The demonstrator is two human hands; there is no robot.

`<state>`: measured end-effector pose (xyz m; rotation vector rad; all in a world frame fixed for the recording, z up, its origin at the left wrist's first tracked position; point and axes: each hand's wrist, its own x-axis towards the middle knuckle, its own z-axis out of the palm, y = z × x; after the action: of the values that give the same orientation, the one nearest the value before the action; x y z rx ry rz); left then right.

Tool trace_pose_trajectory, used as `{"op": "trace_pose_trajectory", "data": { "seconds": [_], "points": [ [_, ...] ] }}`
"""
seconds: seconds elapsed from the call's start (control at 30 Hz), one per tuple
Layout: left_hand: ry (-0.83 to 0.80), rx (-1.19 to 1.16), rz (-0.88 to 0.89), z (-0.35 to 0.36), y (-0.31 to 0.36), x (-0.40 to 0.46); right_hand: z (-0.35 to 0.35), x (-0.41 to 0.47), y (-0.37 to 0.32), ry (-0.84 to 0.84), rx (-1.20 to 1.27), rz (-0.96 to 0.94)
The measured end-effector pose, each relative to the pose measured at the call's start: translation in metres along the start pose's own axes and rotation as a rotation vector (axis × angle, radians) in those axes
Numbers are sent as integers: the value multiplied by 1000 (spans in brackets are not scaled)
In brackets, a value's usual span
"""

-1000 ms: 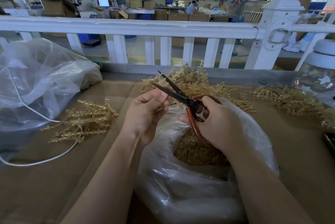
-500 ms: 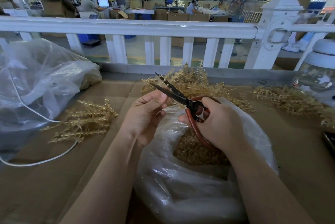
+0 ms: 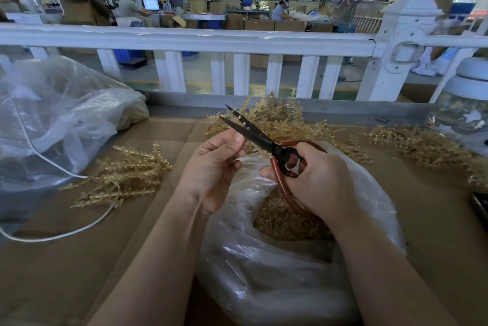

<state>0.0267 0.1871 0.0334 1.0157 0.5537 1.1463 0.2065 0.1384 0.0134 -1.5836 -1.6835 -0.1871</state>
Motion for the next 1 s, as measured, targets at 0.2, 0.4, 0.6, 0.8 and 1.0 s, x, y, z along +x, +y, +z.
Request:
{"op": "trace_pose_trajectory", "data": {
  "seconds": [0.2, 0.4, 0.6, 0.8, 1.0],
  "points": [
    [-9, 21, 29, 1, -1, 0, 0, 0, -1, -10, -2, 16],
    [22, 117, 87, 2, -4, 0, -2, 0, -4, 6, -24, -9],
    [30, 217, 158, 0, -2, -1, 0, 0, -1, 12, -55, 3],
    [82, 312, 247, -4, 2, 0, -1, 1, 2, 13, -48, 1],
    [112, 303, 295, -5, 1, 0, -1, 1, 5, -18, -19, -2]
  ]
}}
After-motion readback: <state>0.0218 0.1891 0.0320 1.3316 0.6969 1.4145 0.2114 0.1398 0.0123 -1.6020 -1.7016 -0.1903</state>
